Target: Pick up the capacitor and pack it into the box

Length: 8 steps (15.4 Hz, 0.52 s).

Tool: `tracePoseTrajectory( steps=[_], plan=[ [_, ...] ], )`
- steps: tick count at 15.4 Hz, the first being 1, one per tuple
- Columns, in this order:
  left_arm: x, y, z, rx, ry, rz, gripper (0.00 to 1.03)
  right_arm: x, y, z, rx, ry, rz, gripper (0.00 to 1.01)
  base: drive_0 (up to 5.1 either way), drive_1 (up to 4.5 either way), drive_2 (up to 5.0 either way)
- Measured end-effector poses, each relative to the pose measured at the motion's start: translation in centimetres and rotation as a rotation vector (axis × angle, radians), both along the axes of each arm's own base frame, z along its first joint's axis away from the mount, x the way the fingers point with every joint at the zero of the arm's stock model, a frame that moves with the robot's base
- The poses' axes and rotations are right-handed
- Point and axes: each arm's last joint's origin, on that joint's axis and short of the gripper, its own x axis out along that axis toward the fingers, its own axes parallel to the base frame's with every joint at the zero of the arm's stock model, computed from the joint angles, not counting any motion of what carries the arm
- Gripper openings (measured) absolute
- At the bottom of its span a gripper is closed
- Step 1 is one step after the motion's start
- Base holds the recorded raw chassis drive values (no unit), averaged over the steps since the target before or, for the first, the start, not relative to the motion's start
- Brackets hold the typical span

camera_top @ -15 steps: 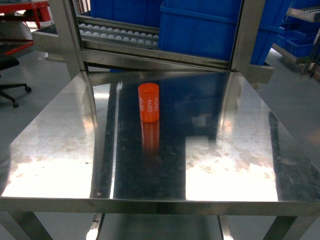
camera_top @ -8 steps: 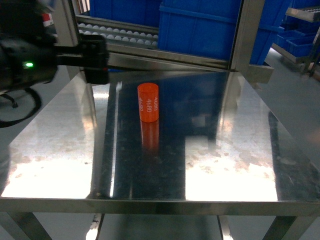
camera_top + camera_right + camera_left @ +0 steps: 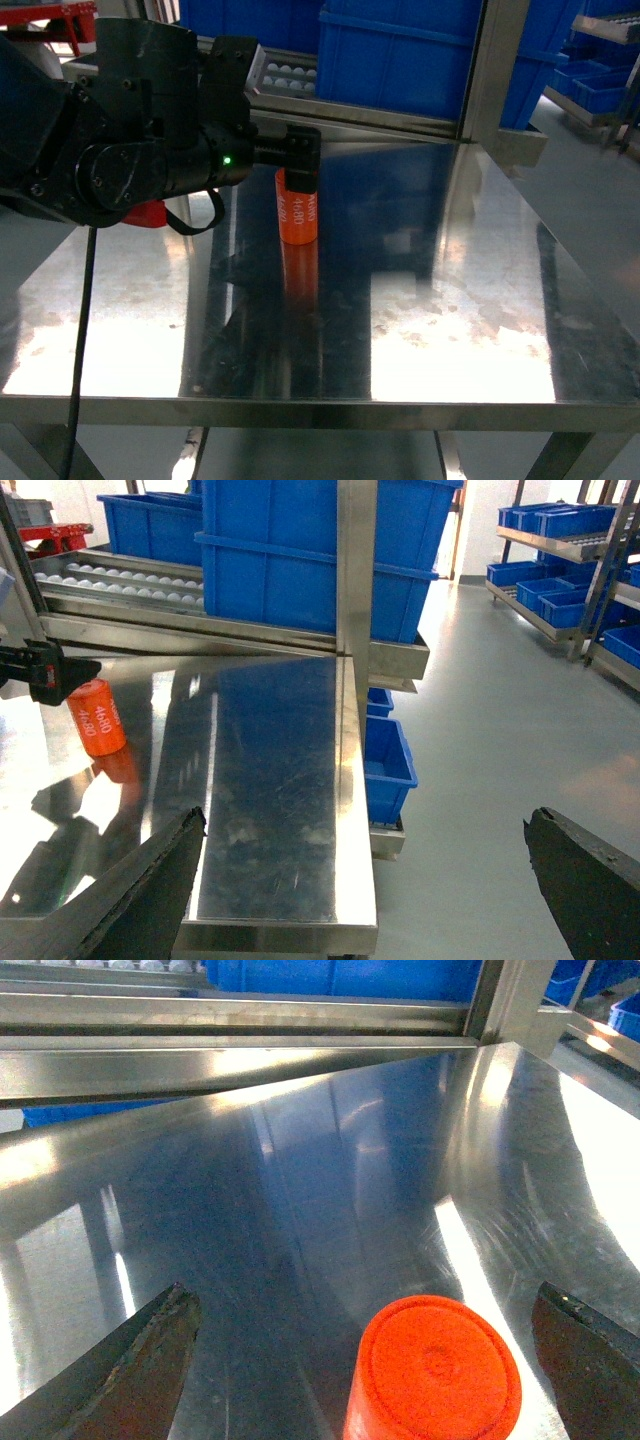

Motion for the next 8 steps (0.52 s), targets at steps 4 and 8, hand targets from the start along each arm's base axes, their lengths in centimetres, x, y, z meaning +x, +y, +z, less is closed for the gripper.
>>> tracePoseTrajectory(
  steps=[4,8],
  plan=[
    [1.2,-1.2,-2.4,0.021,0.056,-0.014,0.98,0.0,0.0,0.0,0.000,0.000,0.000,0.98,0.0,0.00,0.0],
    [2.7,-1.3,-5.8,0.046,0.100,0.006,0.98,0.0,0.0,0.0,0.000,0.000,0.000,0.98,0.0,0.00,0.0]
  ],
)
